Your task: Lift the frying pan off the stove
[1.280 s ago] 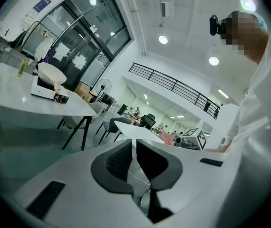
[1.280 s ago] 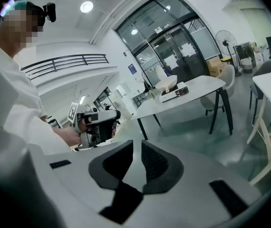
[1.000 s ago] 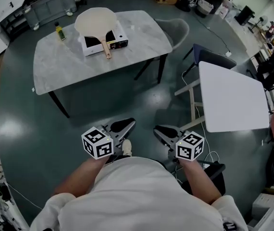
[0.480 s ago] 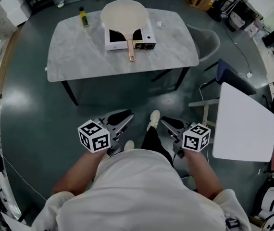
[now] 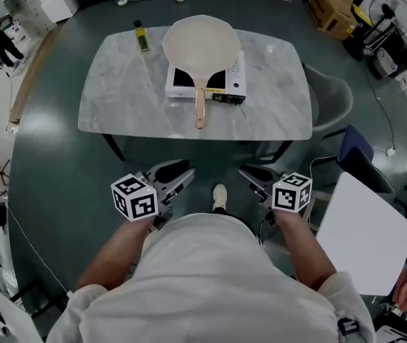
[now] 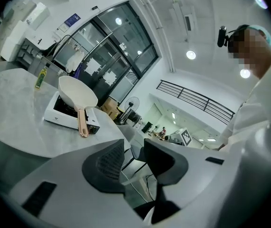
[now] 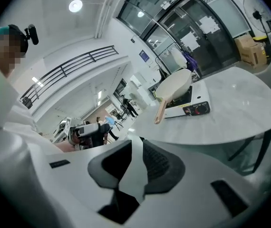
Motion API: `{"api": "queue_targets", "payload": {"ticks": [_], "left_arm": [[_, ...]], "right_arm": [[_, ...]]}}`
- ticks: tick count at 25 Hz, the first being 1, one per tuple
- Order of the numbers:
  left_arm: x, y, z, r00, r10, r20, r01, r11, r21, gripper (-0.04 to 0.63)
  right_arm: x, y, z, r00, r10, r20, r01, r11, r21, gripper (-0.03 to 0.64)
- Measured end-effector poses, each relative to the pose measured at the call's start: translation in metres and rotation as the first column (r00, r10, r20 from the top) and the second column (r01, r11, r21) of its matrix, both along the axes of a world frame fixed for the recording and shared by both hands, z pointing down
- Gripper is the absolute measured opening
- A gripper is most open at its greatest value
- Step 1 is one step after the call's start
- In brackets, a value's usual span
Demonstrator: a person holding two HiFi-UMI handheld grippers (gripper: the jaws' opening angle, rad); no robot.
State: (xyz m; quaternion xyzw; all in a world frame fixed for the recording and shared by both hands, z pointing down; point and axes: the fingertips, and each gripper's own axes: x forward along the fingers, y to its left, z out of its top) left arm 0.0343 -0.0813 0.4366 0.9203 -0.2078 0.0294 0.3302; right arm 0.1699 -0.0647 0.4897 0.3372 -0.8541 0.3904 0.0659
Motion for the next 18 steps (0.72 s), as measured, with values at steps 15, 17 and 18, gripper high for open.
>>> {"api": "queue_targets", "payload": {"ticks": [15,17,18], "left_arm": [[0.016,-0.121,0.051,0.983,-0.165,0.085,0.177,0.973,-0.150,0.220],[0.013,-0.135,0.057,0.983,-0.165,0.078,0.176,0.970,-0.168,0.229],[0.013,-0.142,0.060,0.984,-0.162,0.072,0.172,0.969,-0.179,0.232]], "right_arm": [[0.019,-0.171,0.042,0.970,-0.150,0.193,0.176,0.977,-0.125,0.138],[0.009,-0.195,0.041,0.964,-0.149,0.220,0.181,0.975,-0.130,0.147],[0.005,-0.206,0.041,0.961,-0.149,0.232,0.183,0.974,-0.134,0.156]]}}
